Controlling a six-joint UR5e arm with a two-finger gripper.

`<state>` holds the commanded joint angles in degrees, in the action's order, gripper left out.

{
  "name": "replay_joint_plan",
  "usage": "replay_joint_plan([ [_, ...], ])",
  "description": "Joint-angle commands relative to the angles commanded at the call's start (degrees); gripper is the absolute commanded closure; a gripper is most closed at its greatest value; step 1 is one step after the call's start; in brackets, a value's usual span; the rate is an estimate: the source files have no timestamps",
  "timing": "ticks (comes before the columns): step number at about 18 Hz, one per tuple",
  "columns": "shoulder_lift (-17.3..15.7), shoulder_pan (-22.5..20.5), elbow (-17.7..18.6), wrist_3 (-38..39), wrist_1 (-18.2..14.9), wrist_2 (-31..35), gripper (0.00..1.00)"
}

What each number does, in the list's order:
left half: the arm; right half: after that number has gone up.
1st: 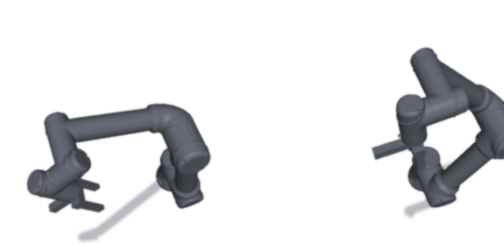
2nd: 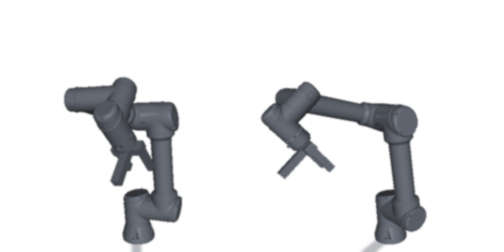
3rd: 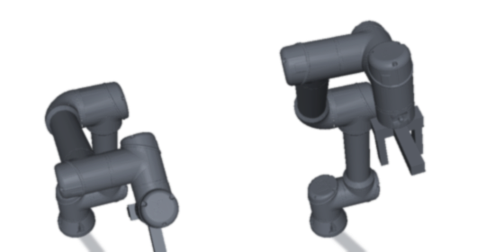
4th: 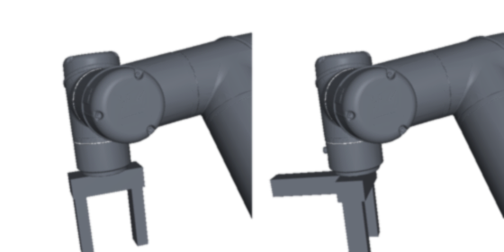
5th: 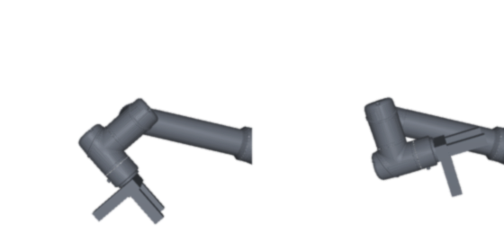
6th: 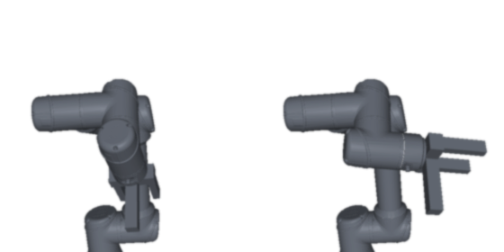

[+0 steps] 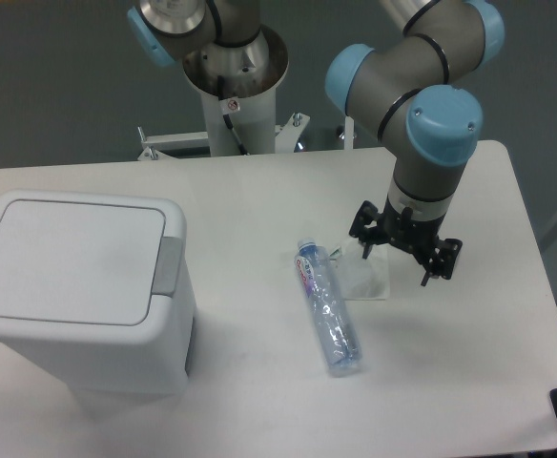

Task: Open the trash can
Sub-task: 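Lower the open gripper slightly above the clear plastic bag, then move the gripper over to the grey button on the trash can rim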

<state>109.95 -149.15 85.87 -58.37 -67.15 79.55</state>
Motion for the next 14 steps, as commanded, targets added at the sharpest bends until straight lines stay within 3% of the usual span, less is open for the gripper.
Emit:
replay_joint_plan([
  [5,-1.4,0.8,-0.6,5.6,-0.3,-7.5,0.00],
  [8,-2.2,0.4,0.3,6.9,-1.3,-16.8,0.00],
  [10,-2.3,0.4,0.5,8.7,-3.2,-18.5,0.00],
  [14,-3.9,0.7,-0.6,18.8,-3.3,-21.2,0.00],
])
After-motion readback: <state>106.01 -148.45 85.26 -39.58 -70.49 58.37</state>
